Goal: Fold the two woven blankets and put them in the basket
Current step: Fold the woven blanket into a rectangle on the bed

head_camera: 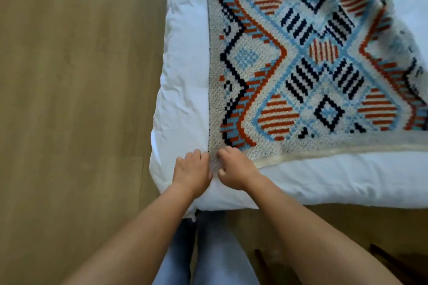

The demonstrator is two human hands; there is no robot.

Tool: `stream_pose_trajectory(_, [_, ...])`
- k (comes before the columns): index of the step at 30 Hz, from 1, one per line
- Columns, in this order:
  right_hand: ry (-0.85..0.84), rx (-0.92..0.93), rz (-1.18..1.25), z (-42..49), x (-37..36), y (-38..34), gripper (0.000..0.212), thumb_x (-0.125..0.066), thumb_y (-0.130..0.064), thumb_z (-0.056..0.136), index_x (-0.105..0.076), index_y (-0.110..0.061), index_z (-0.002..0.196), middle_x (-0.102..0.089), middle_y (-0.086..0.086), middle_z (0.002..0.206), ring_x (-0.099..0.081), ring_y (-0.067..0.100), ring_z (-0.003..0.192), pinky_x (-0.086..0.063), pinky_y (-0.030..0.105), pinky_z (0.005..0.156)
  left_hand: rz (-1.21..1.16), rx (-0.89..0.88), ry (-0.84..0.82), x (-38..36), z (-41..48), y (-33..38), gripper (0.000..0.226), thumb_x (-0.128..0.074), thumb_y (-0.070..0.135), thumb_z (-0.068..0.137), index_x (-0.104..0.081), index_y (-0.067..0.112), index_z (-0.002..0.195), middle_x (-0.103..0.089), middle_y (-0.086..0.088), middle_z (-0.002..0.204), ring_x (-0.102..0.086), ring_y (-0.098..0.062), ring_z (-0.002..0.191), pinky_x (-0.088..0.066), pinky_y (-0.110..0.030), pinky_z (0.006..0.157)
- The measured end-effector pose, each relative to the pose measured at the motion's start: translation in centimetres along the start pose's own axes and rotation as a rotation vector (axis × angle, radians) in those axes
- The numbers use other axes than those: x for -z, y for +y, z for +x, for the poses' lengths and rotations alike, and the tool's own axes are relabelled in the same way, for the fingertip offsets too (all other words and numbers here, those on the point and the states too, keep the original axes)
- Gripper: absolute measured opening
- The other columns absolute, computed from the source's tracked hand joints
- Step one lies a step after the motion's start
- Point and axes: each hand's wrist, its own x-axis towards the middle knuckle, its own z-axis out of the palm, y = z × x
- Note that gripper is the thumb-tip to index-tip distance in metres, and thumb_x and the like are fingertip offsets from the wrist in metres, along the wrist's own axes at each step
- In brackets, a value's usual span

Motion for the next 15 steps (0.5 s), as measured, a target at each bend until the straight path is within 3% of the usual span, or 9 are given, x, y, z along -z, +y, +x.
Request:
stream_pose_trajectory(7, [0.189,-0.104,0.017,1.6,6.4,-1.1,0.004,-0.046,-0.016,0.088,-0.044,-0.012,0.089,-0.049,0.007,0.094,-0.040,0.019,0.082,-0.035,0.032,0.067,0.038,-0.051,0.074,7.8,4.2,-1.0,0.024,-0.042,0.028,0.090,-0.046,0.011,0.106,-0.052,-0.009,0.109,-0.051,-0.028,0.097,-0.031,-0.036,0.071])
stream_pose_trajectory(15, [0.349,-0.273,0.080,7.7,11.7,-8.1,0.004,-0.044,-0.014,0.088,-0.047,-0.011,0.088,-0.053,0.009,0.097,-0.043,0.020,0.081,-0.036,0.032,0.066,0.098,-0.231,0.134,16.3,9.0,-7.4,0.025,-0.042,0.025,0.090,-0.046,0.010,0.109,-0.052,-0.011,0.109,-0.051,-0.030,0.097,-0.029,-0.035,0.068])
